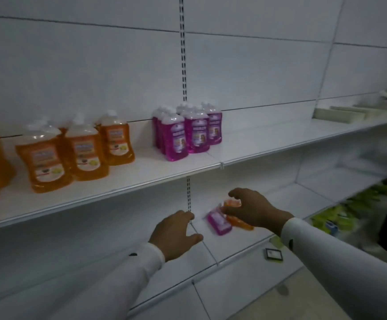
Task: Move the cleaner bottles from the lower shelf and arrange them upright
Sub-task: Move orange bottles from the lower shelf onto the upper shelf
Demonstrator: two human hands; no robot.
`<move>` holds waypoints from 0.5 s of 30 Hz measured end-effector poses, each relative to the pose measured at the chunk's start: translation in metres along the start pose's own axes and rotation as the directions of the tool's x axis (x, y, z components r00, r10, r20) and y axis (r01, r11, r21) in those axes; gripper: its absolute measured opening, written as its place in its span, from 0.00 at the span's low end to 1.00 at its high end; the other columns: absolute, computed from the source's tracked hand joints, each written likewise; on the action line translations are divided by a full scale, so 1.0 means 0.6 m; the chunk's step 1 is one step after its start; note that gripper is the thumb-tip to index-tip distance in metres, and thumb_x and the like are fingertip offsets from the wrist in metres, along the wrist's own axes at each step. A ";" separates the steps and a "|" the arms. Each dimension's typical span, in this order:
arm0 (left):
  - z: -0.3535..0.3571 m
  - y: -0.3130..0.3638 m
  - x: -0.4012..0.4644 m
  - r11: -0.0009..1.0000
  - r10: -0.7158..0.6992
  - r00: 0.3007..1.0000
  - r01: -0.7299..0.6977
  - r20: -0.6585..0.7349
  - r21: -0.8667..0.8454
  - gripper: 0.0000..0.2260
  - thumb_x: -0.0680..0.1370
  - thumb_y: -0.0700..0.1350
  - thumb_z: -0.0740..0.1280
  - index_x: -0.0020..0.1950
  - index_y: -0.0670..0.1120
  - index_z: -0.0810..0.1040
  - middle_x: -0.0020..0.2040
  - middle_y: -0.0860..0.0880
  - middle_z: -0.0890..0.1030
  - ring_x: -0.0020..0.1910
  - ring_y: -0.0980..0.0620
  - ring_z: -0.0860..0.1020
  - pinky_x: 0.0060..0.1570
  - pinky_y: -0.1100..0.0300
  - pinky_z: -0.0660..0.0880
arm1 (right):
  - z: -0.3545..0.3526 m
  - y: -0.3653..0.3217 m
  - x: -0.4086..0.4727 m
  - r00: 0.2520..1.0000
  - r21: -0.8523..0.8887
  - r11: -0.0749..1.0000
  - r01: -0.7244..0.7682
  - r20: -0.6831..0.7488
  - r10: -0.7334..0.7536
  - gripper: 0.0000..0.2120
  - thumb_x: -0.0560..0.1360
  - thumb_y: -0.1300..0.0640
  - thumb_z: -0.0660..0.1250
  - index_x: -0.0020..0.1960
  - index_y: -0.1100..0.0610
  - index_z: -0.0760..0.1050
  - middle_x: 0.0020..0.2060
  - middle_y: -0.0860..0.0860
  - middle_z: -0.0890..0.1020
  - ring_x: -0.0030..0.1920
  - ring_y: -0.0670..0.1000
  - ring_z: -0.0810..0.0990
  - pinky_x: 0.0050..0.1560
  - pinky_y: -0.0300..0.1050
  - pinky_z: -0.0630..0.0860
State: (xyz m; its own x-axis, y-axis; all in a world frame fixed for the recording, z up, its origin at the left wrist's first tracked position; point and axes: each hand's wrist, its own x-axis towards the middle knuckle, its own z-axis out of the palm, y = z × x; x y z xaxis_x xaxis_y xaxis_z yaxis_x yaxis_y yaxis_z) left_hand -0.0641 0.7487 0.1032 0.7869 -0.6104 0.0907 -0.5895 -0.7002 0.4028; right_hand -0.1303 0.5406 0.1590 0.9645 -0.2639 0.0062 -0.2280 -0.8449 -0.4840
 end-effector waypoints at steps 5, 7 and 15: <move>0.086 0.058 0.086 0.999 0.040 0.995 -0.038 0.094 -0.025 0.26 0.75 0.60 0.66 0.69 0.50 0.69 0.65 0.51 0.74 0.64 0.52 0.73 0.63 0.59 0.70 | -0.006 0.126 0.017 0.996 0.056 0.994 -0.091 0.025 0.090 0.26 0.75 0.44 0.68 0.69 0.55 0.70 0.63 0.53 0.77 0.57 0.51 0.75 0.54 0.41 0.69; 0.119 0.072 0.126 0.998 0.050 0.992 -0.046 0.117 -0.037 0.25 0.75 0.59 0.67 0.68 0.50 0.70 0.64 0.51 0.75 0.62 0.51 0.73 0.61 0.60 0.70 | -0.004 0.170 0.037 0.994 0.067 0.992 -0.103 0.035 0.101 0.26 0.75 0.44 0.67 0.70 0.54 0.70 0.65 0.52 0.76 0.60 0.52 0.75 0.55 0.40 0.67; 0.256 0.078 0.347 0.983 -0.019 0.979 0.055 0.201 -0.176 0.18 0.73 0.59 0.69 0.58 0.51 0.75 0.58 0.52 0.79 0.54 0.51 0.77 0.49 0.63 0.70 | 0.023 0.344 0.208 0.966 0.010 0.975 -0.222 0.142 0.218 0.30 0.75 0.41 0.67 0.71 0.54 0.67 0.65 0.53 0.75 0.62 0.53 0.75 0.60 0.45 0.73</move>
State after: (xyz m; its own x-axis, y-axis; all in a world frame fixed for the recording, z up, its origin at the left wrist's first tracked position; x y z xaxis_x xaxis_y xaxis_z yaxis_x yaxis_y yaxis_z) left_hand 0.0438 0.5320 0.0011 0.7452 -0.6591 -0.1015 -0.5041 -0.6564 0.5613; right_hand -0.0551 0.3397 0.0482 0.9004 -0.3731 -0.2237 -0.4349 -0.7608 -0.4818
